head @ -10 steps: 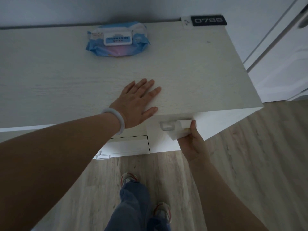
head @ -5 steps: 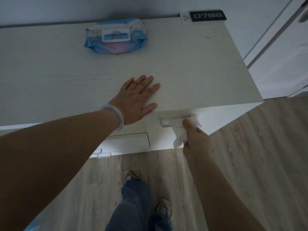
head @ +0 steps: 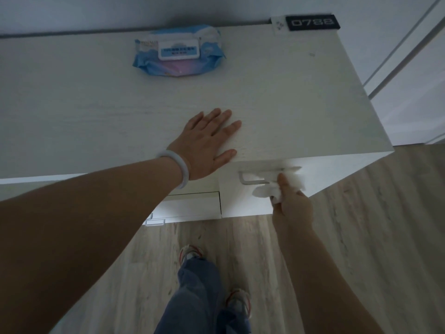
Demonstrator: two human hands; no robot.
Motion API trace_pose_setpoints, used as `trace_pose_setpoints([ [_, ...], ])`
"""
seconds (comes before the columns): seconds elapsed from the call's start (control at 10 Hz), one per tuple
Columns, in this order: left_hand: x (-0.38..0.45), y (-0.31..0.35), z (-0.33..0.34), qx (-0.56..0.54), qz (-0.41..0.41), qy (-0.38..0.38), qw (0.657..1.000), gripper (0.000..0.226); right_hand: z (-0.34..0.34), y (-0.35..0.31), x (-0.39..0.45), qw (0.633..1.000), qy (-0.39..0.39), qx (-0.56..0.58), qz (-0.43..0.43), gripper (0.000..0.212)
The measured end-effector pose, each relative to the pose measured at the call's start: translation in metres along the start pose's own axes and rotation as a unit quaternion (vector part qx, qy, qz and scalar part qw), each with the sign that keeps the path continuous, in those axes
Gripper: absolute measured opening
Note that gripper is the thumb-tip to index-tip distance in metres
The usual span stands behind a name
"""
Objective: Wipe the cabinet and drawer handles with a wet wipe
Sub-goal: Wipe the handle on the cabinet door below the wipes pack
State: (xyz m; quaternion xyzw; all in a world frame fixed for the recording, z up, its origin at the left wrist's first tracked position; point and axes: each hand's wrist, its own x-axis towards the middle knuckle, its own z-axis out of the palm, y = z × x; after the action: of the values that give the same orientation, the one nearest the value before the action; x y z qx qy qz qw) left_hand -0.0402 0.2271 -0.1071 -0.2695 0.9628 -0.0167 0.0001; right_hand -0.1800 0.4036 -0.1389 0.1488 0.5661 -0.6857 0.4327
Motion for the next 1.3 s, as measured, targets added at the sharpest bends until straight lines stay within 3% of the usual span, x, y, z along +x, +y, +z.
trace_pose_setpoints([
  [0.1, 0.0, -0.001, 0.001, 0.002, 0.001, 0.003, 1.0, 0.069, 0.006, 0.017, -0.009, 0.997, -0.052, -0.055, 0.023, 0.007],
  [0.3, 0.0, 0.0, 0.0, 0.0, -0.001, -0.001, 1.0, 0.07, 0.006, 0.009, -0.002, 1.0, -0.006, -0.015, 0.007, 0.013],
  [0.4, 0.0, 0.0, 0.0, -0.003, -0.002, 0.001, 1.0, 0.07, 0.016, 0.044, -0.019, 0.984, -0.044, -0.168, 0.033, 0.019],
  [0.6, -0.001, -0.001, 0.0, -0.013, -0.001, 0.005, 1.0, 0.07, 0.016, 0.066, -0.022, 0.988, -0.075, -0.121, 0.057, 0.023],
  [0.7, 0.0, -0.001, 0.001, -0.011, 0.0, 0.006, 1.0, 0.07, 0.019, 0.053, -0.015, 0.985, -0.156, 0.027, 0.068, 0.026],
  [0.8, 0.0, -0.001, 0.002, -0.01, 0.001, 0.005, 1.0, 0.07, 0.021, 0.047, -0.011, 0.972, -0.211, 0.079, 0.068, 0.033],
  [0.9, 0.0, -0.001, 0.002, -0.006, 0.0, 0.007, 1.0, 0.07, 0.019, 0.053, -0.009, 0.967, -0.226, 0.093, 0.067, 0.03],
  [1.3, 0.0, -0.001, 0.002, -0.005, 0.003, 0.004, 1.0, 0.069, 0.006, 0.047, 0.018, 0.949, -0.295, 0.047, 0.097, 0.057],
])
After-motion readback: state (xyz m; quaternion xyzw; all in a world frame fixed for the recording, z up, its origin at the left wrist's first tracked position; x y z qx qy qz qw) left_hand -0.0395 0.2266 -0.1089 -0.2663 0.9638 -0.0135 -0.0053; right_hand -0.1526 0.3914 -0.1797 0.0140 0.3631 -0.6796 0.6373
